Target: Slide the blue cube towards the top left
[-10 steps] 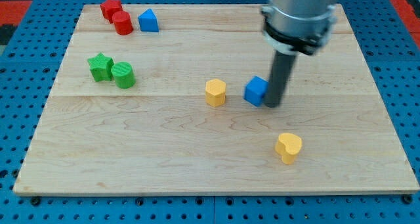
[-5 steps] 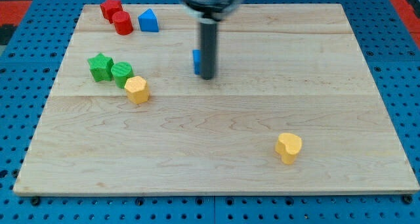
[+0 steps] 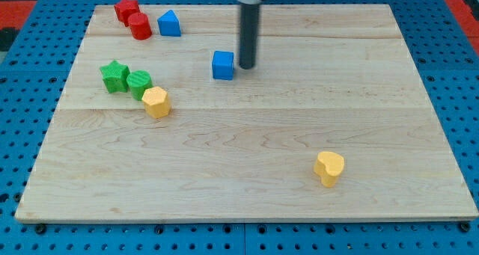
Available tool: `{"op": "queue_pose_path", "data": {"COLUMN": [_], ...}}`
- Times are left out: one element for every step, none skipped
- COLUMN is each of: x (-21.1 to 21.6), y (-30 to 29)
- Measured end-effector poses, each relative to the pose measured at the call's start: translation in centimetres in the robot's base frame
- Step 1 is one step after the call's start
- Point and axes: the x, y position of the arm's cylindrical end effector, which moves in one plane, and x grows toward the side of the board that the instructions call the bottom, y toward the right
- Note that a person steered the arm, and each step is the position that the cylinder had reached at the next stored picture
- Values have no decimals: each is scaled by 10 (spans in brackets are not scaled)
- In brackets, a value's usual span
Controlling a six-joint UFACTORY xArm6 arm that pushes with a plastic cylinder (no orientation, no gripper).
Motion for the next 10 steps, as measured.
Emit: {"op": "queue_pose_path", "data": {"x": [-4, -3, -3, -3, -4, -3, 19, 23, 29, 31], "y": [9, 36, 43, 49, 4, -4, -5, -6, -8, -8]}}
